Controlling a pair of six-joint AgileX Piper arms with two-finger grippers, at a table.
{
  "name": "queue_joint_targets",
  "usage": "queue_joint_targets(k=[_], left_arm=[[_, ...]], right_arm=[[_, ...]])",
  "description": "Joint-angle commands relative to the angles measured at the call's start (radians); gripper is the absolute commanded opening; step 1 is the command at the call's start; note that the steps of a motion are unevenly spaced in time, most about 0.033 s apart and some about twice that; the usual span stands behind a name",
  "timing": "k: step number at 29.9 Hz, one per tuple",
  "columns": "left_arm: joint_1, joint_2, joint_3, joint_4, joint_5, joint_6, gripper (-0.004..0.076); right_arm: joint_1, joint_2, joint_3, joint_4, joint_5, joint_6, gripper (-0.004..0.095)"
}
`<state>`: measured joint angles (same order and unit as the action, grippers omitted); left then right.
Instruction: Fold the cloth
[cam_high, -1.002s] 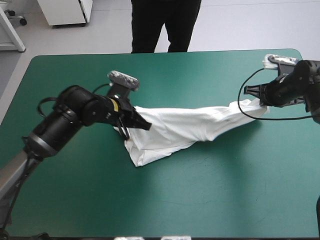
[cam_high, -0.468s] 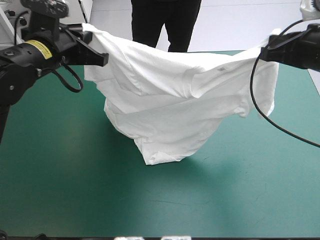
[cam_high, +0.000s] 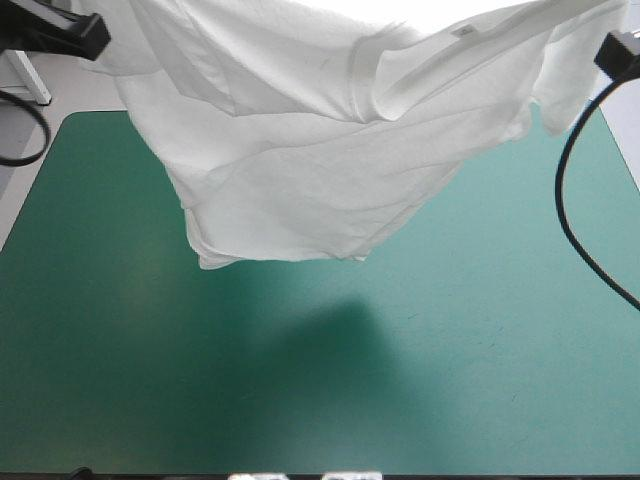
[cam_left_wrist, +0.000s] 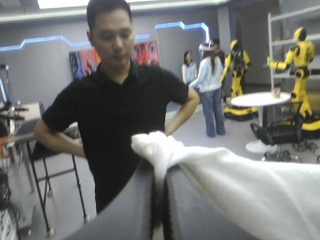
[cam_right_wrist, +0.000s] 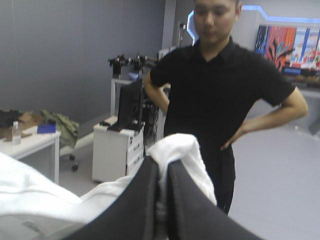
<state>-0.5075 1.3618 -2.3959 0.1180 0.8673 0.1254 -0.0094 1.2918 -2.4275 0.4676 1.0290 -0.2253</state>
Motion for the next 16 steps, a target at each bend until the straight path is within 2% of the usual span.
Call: queue_joint_targets(k=[1,3,8,12,16], left_arm=[[0.002,-0.045,-0.062,-0.099,-0.119,0.061,-0.0009],[0.002,-0.063,-0.061,-0.104,-0.091,0.064,-0.0009],[-0.001,-0.113,-0.017,-0.07,0.076,0.066,-0.0009],[-0.053,-0.201,0.155,0.012,0.082,0.059,-0.0009],[-0.092,-0.265,0.386,0.151,0.103,-0.01,-0.0009]], right_arm=[[0.001,-0.018,-0.075,-0.001,-0.118,-0.015,-0.0017],[0.001,-0.018,-0.09,-0.025,-0.105,-0.009,-0.0017],[0.001,-0.02,-0.084,-0.091,0.001,0.044,-0.0017],[0.001,-0.045,-0.031,-0.151,0.034,0.082,-0.0017],[0.001,-0.081,0.108,-0.155,0.06,0.101,-0.0017]])
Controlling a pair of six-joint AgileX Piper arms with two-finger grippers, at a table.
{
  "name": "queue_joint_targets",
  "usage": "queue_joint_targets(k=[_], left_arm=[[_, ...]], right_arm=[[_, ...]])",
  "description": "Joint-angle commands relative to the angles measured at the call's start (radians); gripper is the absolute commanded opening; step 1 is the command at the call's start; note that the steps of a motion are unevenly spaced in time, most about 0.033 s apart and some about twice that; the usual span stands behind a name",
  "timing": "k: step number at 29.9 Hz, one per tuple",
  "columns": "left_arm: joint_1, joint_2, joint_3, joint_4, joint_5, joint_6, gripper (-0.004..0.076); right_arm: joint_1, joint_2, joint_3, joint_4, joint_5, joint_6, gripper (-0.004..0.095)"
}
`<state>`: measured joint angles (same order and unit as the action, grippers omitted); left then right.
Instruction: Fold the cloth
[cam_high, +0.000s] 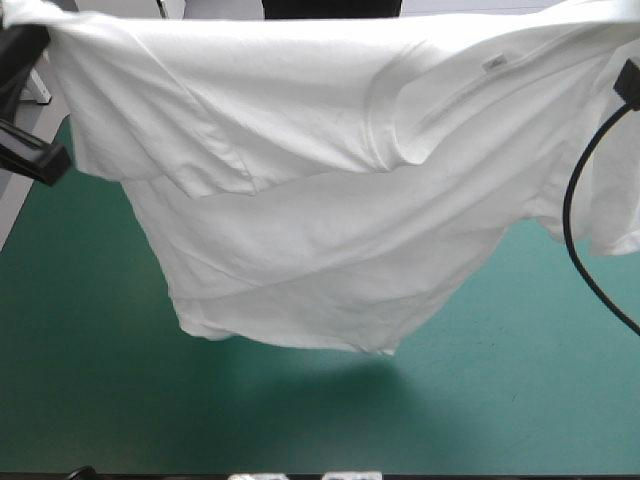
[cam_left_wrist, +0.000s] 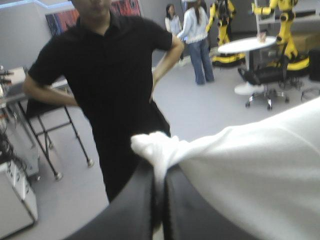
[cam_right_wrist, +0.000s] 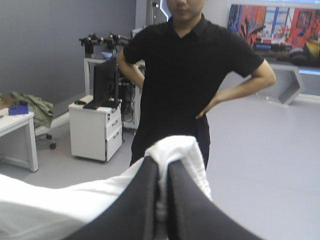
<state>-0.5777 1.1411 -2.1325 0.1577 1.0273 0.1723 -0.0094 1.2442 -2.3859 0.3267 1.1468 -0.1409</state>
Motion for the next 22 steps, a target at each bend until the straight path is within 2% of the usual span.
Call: queue_joint_targets(k=[1,6,10,14,18,22], left_arm=[[-0.02,-0.05,0.182,0.148,-0.056,-0.096,-0.0009],[-0.018,-0.027,0.45,0.336,-0.066,-0.298,-0.0009],[0.005,0.058,0.615,0.399,-0.159,-0.425,-0.0008],[0.106,0.184,0.651,0.257,-0.25,-0.438,-0.0008],[0.19,0.302,0.649,0.183,-0.353,-0.407,-0.0009],[0.243,0.414,0.628,0.178,-0.388,-0.407,-0.0009]], right_arm=[[0.001,-0.038,0.107,-0.014,-0.056,0.017,-0.0017],[0.001,-0.028,0.374,-0.005,-0.075,0.032,-0.0017],[0.001,0.02,0.575,-0.004,-0.158,0.046,-0.0017],[0.001,0.109,0.669,0.014,-0.225,0.031,-0.0017],[0.001,0.226,0.669,0.036,-0.251,0.002,-0.0017],[0.001,0.338,0.667,0.064,-0.296,0.002,-0.0017]])
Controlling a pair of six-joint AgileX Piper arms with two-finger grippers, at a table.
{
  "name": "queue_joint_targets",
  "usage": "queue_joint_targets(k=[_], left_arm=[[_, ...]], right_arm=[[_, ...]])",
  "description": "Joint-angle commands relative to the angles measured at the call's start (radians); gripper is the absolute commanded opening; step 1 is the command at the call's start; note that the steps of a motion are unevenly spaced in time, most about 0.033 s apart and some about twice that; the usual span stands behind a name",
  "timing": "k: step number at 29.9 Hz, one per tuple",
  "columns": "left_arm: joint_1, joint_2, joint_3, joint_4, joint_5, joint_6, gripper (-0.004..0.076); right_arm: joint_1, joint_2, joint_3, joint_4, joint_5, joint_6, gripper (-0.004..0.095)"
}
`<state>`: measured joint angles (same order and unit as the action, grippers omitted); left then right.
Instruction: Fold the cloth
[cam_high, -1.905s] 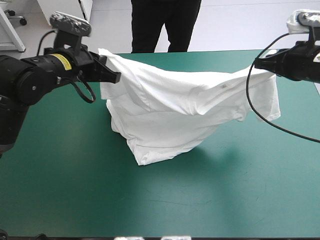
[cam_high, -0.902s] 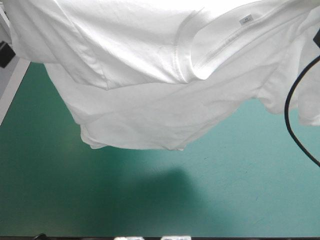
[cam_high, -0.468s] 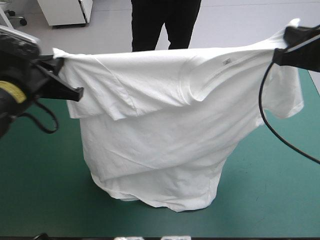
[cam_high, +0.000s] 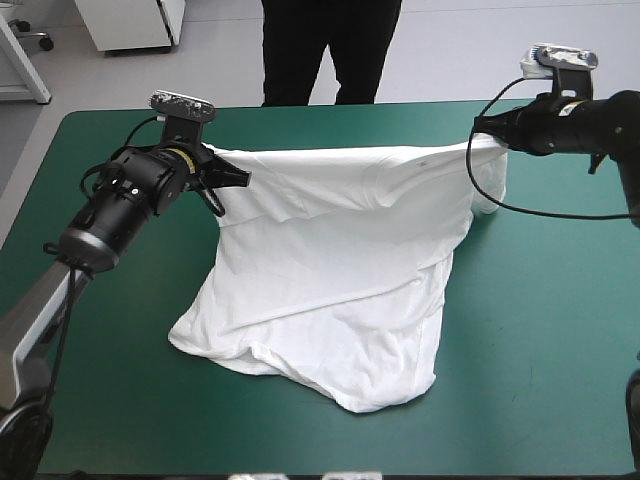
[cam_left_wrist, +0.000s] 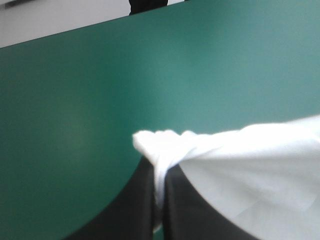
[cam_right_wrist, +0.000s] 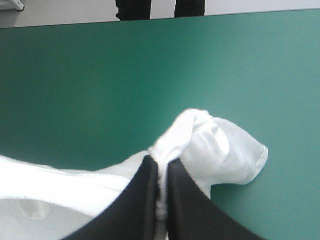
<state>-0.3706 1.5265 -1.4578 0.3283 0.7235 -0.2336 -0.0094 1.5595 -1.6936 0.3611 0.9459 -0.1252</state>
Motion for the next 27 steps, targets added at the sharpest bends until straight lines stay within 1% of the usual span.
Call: queue_joint_targets(k=[1,4,7,10,15,16,18,20,21,22,24,25,26,27], left_arm=[[0.046,0.057,-0.056,0.008,-0.084,-0.001,-0.0009],[0.077,0.132,-0.079,-0.022,-0.085,-0.001,-0.0009],[0.107,0.192,-0.085,-0.09,-0.132,0.003,-0.0009],[0.113,0.239,-0.085,-0.096,-0.162,0.009,-0.0009],[0.113,0.302,-0.085,-0.089,-0.18,0.02,-0.0009],[0.113,0.318,-0.085,-0.089,-0.187,0.02,-0.0009],[0.113,0.335,-0.085,-0.089,-0.189,0.015,-0.0008],[0.113,0.345,-0.085,-0.089,-0.189,-0.014,0.0],[0.113,0.351,-0.085,-0.092,-0.194,-0.017,0.0025],[0.113,0.353,-0.085,-0.104,-0.199,-0.011,0.0071],[0.113,0.353,-0.091,-0.15,-0.185,0.015,0.0221],[0.113,0.353,-0.104,-0.175,-0.166,0.042,0.0312],[0.113,0.353,-0.12,-0.186,-0.145,0.065,0.0387],[0.113,0.351,-0.141,-0.195,-0.116,0.085,0.0474]], right_arm=[[0.001,0.053,-0.025,0.032,-0.105,-0.014,-0.0017],[0.001,0.137,-0.025,0.036,-0.127,-0.014,-0.0017],[0.001,0.205,-0.025,0.037,-0.135,-0.016,-0.0017],[0.001,0.261,-0.025,0.037,-0.135,-0.016,-0.0017],[0.001,0.33,-0.025,0.037,-0.137,0.003,-0.0013],[0.001,0.341,-0.025,0.037,-0.137,0.003,0.0],[0.001,0.353,-0.025,0.039,-0.133,0.003,0.0065],[0.001,0.356,-0.025,0.041,-0.134,0.003,0.0204],[0.001,0.356,-0.027,0.042,-0.138,0.003,0.0293],[0.001,0.356,-0.029,0.042,-0.141,0.003,0.039],[0.001,0.356,-0.044,0.043,-0.131,0.016,0.0578],[0.001,0.356,-0.057,0.043,-0.112,0.04,0.0649],[0.001,0.356,-0.07,0.041,-0.092,0.055,0.0687],[0.001,0.356,-0.088,0.039,-0.066,0.058,0.0704]])
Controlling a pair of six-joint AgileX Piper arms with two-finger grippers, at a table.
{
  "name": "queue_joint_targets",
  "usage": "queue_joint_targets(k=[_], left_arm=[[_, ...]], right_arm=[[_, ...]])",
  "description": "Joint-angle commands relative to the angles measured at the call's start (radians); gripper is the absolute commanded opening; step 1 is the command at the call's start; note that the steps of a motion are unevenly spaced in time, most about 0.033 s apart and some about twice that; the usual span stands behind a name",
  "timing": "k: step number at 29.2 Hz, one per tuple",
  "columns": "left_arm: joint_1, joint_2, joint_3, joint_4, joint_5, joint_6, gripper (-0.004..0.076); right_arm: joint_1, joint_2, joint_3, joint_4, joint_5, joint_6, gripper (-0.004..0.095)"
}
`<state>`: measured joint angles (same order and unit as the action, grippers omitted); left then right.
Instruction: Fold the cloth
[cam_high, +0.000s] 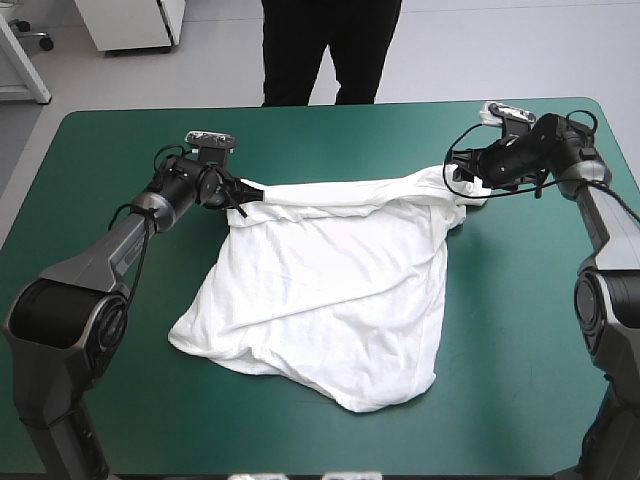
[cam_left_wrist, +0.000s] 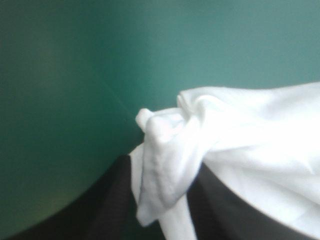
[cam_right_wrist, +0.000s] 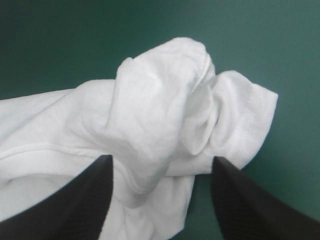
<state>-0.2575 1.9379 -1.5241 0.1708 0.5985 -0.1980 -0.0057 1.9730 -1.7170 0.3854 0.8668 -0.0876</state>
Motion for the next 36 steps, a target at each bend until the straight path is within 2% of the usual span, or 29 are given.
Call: queue_joint_targets(k=[1,3,5,10,17,20,23,28,32,36], left_arm=[[0.0,-0.062,-0.101,-0.044,0.045,0.063,0.0545],[0.0,-0.075,-0.154,-0.042,0.126,0.065,0.0615],[0.0,-0.1,-0.201,-0.037,0.194,0.107,0.0617],[0.0,-0.217,-0.214,-0.043,0.241,0.166,0.0575],[0.0,-0.404,-0.19,-0.044,0.456,0.244,0.0523],[0.0,-0.496,-0.118,-0.044,0.478,0.246,0.0491],[0.0,-0.588,-0.021,-0.036,0.517,0.246,0.0464],[0.0,-0.715,0.135,-0.055,0.563,0.244,0.0457],[0.0,-0.754,0.261,-0.055,0.604,0.24,0.0457],[0.0,-0.754,0.387,-0.064,0.585,0.241,0.0457]], right_arm=[[-0.003,-0.06,-0.086,0.011,0.038,0.023,0.0699],[-0.003,-0.067,-0.128,0.004,0.108,0.023,0.0675],[-0.003,-0.09,-0.153,-0.013,0.145,0.023,0.0629],[-0.003,-0.194,-0.16,-0.032,0.178,0.027,0.0519],[0.015,-0.352,-0.152,-0.021,0.282,0.041,0.0513],[0.052,-0.428,-0.111,-0.03,0.278,0.05,0.0513],[0.101,-0.487,-0.056,-0.093,0.294,0.063,0.0513],[0.137,-0.56,0.023,-0.163,0.318,0.093,0.0513],[0.137,-0.578,0.053,-0.167,0.321,0.095,0.0513],[0.137,-0.58,0.053,-0.165,0.325,0.099,0.0513]])
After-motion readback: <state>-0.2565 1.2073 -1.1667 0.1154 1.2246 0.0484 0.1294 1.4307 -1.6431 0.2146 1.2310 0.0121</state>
